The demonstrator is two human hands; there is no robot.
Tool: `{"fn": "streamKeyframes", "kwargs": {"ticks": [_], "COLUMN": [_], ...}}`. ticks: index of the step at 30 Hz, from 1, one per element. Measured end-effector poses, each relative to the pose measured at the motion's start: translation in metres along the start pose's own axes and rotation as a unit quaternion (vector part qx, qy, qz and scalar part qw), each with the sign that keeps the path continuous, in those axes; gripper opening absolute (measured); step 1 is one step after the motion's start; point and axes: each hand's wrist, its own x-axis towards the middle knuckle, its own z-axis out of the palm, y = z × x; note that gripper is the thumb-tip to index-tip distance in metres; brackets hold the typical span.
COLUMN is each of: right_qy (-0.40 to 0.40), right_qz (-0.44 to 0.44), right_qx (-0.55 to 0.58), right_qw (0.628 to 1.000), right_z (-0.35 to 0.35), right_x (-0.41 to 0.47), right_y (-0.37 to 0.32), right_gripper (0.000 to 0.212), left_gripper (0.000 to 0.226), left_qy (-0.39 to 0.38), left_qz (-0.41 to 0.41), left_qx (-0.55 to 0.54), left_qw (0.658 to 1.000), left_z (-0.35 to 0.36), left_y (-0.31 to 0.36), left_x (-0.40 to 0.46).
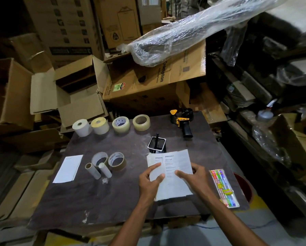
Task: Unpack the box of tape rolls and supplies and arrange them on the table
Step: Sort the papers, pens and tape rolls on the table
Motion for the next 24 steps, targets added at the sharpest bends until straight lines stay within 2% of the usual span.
{"fn": "streamKeyframes", "kwargs": {"ticks": [5,8,10,12,16,19,24], "right_qy": [0.049,0.052,0.050,0.048,0.065,0.037,0.049], "right_qz": [-0.013,-0.037,-0.051,-0.068,-0.179,-0.223,-0.263], "right_qx": [-0.059,-0.082,-0.086,-0.109,-0.214,-0.255,-0.339], "right_qw": [0.997,0.995,0.994,0.990,0.958,0.940,0.902], "right_z": [0.013,0.016,0.017,0.019,0.024,0.030,0.040], "right_x": [0.003,0.004,0.006,0.007,0.010,0.010,0.015], "right_y": [-0.005,-0.008,-0.007,-0.007,0.009,0.018,0.030], "right_gripper": [0.029,0.018,0.015,0.022,0.039,0.048,0.042], "left_gripper": [0.025,0.015,0.018,0.024,0.027,0.028,0.029], "left_qy": [0.026,0.031,0.028,0.020,0.020,0.032,0.036], "left_qz": [0.006,-0.012,-0.031,-0.046,-0.053,-0.060,-0.062], "left_qx": [0.005,-0.010,-0.045,-0.076,-0.100,-0.100,-0.106], "left_qw": [1.000,0.999,0.998,0.996,0.993,0.993,0.992], "left_z": [-0.005,-0.007,-0.008,-0.008,-0.005,-0.005,-0.003], "left_y": [0.002,0.002,0.001,0.003,0.004,0.002,0.006], "left_x": [0.007,0.012,0.016,0.019,0.022,0.025,0.027]}}
